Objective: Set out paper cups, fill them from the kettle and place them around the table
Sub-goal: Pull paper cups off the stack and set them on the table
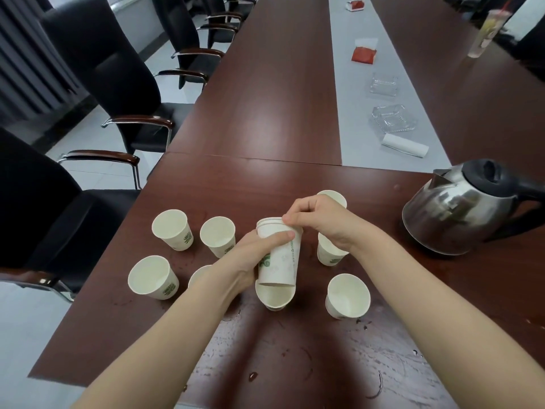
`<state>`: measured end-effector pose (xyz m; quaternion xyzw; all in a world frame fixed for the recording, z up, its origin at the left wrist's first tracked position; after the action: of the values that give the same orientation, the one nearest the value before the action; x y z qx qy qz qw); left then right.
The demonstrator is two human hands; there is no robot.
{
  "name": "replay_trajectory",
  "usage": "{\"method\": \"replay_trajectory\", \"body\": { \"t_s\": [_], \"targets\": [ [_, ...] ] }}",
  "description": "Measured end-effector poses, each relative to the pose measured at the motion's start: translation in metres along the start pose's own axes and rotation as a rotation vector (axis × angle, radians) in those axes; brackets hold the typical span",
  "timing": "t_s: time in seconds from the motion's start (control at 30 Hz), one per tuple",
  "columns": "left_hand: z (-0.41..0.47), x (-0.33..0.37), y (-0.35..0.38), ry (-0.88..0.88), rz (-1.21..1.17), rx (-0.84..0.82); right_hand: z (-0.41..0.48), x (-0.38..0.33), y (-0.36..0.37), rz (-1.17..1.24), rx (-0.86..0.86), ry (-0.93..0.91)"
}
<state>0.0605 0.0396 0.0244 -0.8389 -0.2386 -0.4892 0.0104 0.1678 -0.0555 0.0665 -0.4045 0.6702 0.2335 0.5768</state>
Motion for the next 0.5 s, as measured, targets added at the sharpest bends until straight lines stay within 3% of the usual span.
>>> {"method": "replay_trajectory", "body": {
  "t_s": [0.5],
  "targets": [
    [0.002, 0.014, 0.003, -0.175, 0.006, 0.118, 0.003, 0.001, 0.007, 0.045, 0.256, 0.058]
  ]
}}
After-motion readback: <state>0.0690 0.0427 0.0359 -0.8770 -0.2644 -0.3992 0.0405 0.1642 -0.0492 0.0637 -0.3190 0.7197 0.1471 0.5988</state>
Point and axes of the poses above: each hand's wrist, its own z-axis towards the middle knuckle, its own y-axis out of the palm, x = y × z, the point moved 3 cm from there along z, towards the middle knuckle, and after that the axes turned 3 degrees about x, right-handed, at the moved point
